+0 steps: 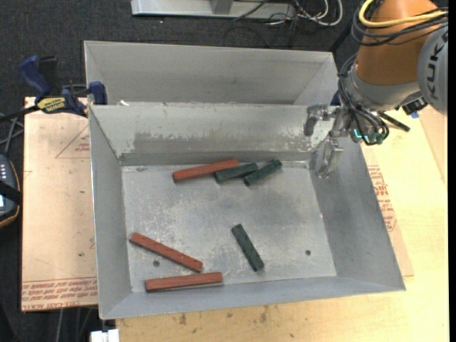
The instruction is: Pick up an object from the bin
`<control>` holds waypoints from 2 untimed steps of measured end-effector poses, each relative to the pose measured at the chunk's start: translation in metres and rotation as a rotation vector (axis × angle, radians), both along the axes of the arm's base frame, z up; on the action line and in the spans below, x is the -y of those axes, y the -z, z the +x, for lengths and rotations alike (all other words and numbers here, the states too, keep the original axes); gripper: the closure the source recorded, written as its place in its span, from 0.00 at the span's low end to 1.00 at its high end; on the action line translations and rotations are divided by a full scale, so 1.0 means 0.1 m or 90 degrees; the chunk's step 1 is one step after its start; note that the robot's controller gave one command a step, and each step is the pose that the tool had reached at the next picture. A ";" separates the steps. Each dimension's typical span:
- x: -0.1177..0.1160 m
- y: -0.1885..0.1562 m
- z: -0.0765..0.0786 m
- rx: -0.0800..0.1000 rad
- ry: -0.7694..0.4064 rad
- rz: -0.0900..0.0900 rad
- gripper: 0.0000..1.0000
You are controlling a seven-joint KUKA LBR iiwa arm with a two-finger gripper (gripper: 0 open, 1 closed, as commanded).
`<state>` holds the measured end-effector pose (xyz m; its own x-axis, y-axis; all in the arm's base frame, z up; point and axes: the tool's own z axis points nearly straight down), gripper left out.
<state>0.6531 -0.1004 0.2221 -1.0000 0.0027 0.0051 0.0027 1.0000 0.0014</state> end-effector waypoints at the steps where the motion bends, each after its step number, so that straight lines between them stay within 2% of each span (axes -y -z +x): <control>1: 0.00 -0.05 0.01 0.005 -0.001 -0.001 0.00; 2: -0.48 0.47 -0.01 0.009 -0.024 -0.002 0.00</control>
Offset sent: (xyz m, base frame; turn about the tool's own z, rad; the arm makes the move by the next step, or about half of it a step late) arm -0.0058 0.0972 -0.1019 -0.0753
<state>0.6522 -0.0528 0.1756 -0.9994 -0.0347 -0.0085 -0.0347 0.9994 -0.0013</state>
